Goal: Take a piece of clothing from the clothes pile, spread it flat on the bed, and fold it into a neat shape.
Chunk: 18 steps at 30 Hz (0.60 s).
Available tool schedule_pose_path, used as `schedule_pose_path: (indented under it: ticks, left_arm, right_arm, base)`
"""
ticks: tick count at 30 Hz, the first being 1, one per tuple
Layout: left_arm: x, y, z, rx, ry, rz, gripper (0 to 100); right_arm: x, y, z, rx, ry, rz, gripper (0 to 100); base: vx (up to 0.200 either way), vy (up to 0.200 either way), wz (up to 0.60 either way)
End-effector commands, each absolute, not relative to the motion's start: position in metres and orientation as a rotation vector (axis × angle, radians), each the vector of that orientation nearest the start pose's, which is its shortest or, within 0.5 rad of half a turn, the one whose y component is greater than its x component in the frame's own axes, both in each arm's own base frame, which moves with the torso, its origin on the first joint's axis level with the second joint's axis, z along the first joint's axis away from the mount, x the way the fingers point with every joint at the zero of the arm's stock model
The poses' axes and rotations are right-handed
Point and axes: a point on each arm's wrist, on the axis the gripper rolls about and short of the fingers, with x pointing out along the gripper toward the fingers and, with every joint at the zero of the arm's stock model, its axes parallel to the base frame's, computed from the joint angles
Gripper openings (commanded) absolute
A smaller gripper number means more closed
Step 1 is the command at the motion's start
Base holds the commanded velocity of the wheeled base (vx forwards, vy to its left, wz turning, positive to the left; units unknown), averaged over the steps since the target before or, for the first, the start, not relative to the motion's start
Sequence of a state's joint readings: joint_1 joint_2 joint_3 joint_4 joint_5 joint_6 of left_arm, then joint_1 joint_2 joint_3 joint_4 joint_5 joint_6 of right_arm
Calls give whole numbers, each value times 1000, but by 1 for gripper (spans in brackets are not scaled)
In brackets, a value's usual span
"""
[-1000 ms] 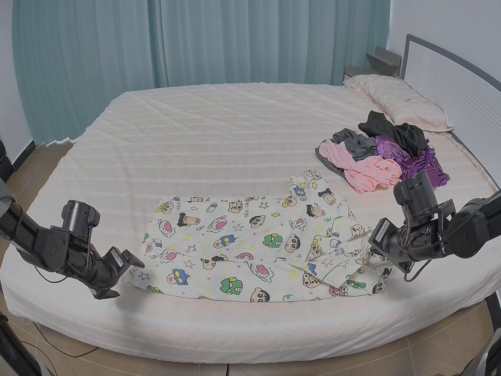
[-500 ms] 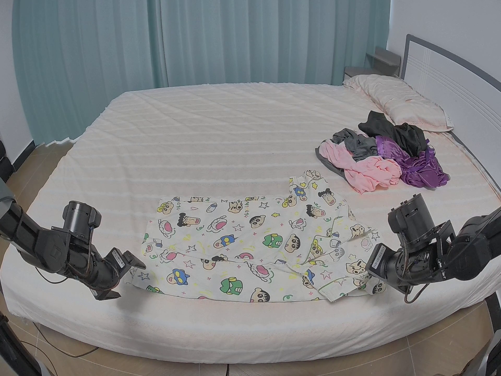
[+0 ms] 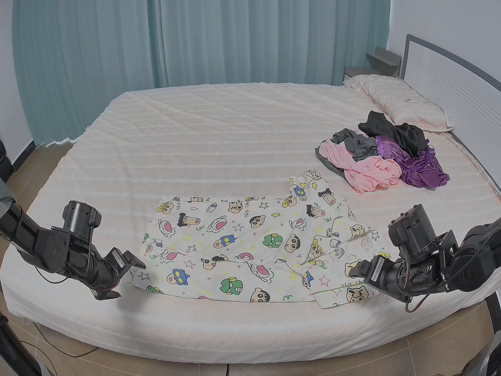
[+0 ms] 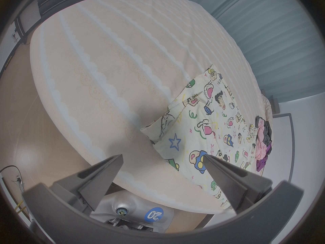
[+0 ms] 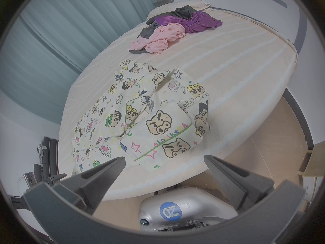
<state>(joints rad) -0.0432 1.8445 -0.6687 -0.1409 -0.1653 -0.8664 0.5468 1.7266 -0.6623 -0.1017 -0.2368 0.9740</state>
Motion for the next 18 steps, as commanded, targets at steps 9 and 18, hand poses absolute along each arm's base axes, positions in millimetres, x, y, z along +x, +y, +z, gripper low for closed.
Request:
schedule_pose_path:
  ticks: [9,18]
  left_arm:
    - [260,-11,77,-760,1032,213,100]
    - [279,0,73,-435,1033,-66,100]
  right_arm:
    - [248,117,88,627,942,-166,100]
    - [247,118,90,620,943,-149,100]
  base:
    - [0,0,0]
    - [0,0,0]
